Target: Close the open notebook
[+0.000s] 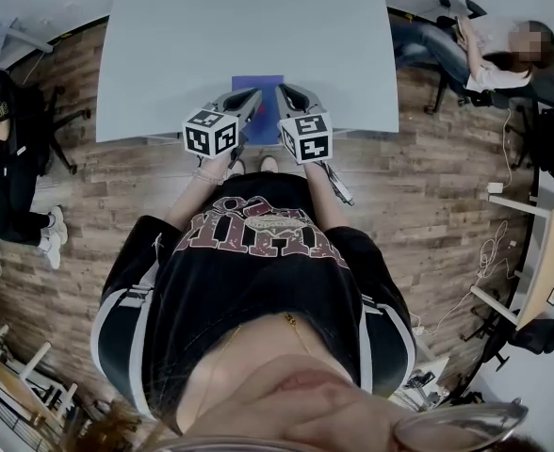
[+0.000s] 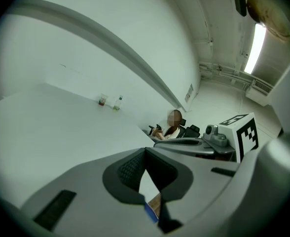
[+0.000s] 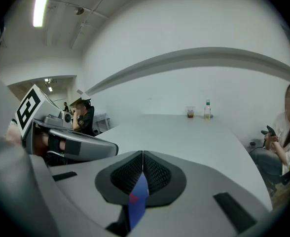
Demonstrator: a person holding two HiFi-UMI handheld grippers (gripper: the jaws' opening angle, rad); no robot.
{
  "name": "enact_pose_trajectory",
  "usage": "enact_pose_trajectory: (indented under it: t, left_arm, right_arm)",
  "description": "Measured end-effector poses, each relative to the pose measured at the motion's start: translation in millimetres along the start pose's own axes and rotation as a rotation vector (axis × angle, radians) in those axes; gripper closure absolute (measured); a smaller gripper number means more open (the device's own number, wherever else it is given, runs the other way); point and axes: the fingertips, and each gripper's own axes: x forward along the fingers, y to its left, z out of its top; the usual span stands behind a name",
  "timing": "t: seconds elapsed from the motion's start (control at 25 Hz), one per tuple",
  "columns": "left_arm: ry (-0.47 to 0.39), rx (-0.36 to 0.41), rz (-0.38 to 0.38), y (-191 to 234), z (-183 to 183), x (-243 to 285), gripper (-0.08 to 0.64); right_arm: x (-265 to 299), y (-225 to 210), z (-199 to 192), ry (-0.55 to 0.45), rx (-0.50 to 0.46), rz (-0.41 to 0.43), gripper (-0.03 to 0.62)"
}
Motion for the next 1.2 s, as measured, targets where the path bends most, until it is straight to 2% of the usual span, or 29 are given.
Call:
enact_pose_trajectory:
  t: [0.28, 0.64, 1.2]
  left_arm:
    - [-0.06, 0.034, 0.004, -17, 25, -10, 0.514]
    - [-0.102, 0.148, 0.036, -32, 51, -29, 0.513]
    - [-0.161, 0.176, 0.028, -53, 81, -51, 0.514]
  right_arm:
    - [-14, 4, 30, -0.075, 0.001, -0.004, 0.572]
    - [-27, 17, 57, -0.135, 0.006, 0.0, 0.572]
    - [-51, 31, 85, -0.189, -0.038, 0.002, 0.572]
